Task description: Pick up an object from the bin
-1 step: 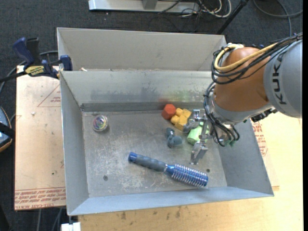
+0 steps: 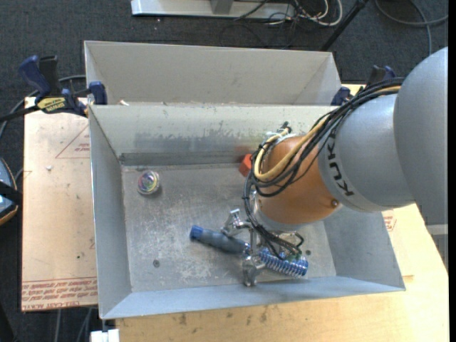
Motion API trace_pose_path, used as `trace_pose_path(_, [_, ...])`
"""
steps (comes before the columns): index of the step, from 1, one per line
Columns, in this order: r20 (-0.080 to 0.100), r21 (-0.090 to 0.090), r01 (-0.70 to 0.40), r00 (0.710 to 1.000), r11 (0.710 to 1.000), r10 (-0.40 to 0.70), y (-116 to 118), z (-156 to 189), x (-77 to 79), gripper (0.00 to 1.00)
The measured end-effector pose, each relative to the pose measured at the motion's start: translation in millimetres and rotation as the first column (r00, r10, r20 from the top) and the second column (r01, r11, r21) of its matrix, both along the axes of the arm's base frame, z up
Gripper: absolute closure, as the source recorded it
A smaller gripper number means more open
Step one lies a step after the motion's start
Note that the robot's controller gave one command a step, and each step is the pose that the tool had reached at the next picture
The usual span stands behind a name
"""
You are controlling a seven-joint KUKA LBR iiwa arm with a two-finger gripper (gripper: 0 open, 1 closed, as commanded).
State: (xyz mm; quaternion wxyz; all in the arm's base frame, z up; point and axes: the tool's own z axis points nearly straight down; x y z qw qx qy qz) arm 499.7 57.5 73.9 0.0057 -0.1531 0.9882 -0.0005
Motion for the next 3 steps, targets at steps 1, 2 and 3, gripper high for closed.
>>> trace_pose_path(1, [0.000, 0.002, 0.001, 1.000, 1.000, -0.001, 0.4, 1.2, 0.2, 1.00])
trace_pose_path(2, [-0.001, -0.001, -0.173, 0.985, 0.985, 0.173, -1.6, 150.4, 35.0, 1.00])
trace_pose_path(3, [-0.004, -0.003, -0.562, 0.827, 0.827, 0.562, -12.6, 210.7, 74.9, 1.00])
